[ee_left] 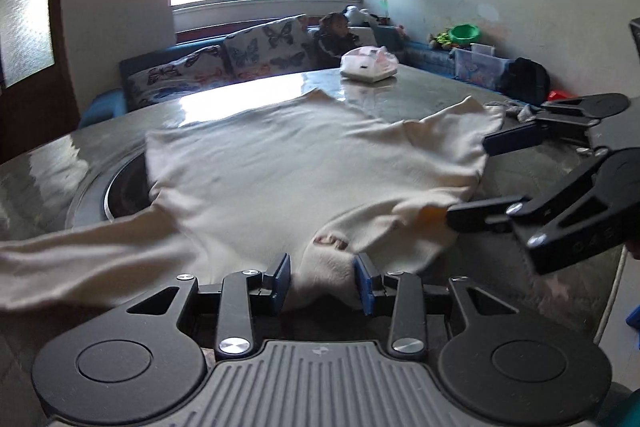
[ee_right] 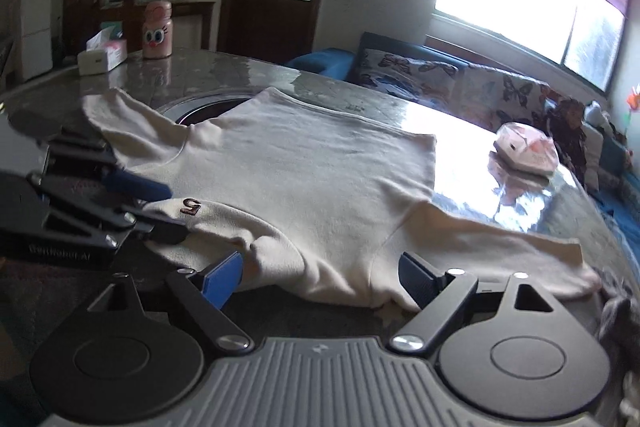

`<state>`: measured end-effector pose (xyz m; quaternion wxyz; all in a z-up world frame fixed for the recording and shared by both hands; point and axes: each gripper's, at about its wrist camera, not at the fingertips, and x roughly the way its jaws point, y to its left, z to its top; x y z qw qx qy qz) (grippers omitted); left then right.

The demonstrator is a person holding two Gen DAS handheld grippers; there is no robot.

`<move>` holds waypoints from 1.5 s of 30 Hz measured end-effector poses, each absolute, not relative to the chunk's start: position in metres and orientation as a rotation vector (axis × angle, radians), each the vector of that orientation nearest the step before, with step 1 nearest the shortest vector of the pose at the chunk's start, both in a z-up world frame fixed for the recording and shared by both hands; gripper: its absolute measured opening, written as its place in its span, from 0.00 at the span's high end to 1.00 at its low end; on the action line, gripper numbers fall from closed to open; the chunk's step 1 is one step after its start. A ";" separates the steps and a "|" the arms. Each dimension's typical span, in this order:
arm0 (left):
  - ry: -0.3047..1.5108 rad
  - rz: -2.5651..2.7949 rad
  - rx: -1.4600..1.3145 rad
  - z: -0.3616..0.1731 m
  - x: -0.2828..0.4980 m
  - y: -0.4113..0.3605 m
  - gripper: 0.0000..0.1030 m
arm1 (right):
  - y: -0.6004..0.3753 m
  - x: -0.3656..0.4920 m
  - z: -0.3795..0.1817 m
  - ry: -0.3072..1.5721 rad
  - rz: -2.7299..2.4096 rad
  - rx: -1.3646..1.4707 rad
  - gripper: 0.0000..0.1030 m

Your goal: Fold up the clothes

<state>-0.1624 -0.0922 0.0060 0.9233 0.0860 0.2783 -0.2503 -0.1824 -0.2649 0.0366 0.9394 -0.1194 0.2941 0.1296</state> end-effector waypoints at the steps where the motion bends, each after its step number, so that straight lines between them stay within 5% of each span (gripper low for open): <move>1: 0.569 -0.507 0.164 0.006 -0.165 -0.090 0.62 | -0.265 -0.185 0.036 0.601 0.262 -0.237 0.11; 7: 0.569 -0.479 0.105 0.013 -0.181 -0.083 0.54 | -0.274 -0.200 0.023 0.629 0.203 -0.228 0.04; 9: 0.576 -0.465 0.106 0.016 -0.186 -0.083 0.44 | -0.277 -0.202 0.020 0.642 0.186 -0.209 0.01; 18: 0.571 -0.408 0.085 0.024 -0.198 -0.085 0.17 | -0.300 -0.210 0.010 0.672 0.144 -0.081 0.00; 26: 0.561 -0.329 0.069 0.032 -0.205 -0.085 0.04 | -0.303 -0.216 0.006 0.637 0.144 -0.062 0.00; 45: 0.534 -0.222 0.073 0.052 -0.212 -0.093 0.00 | -0.311 -0.218 0.006 0.638 0.234 -0.089 0.00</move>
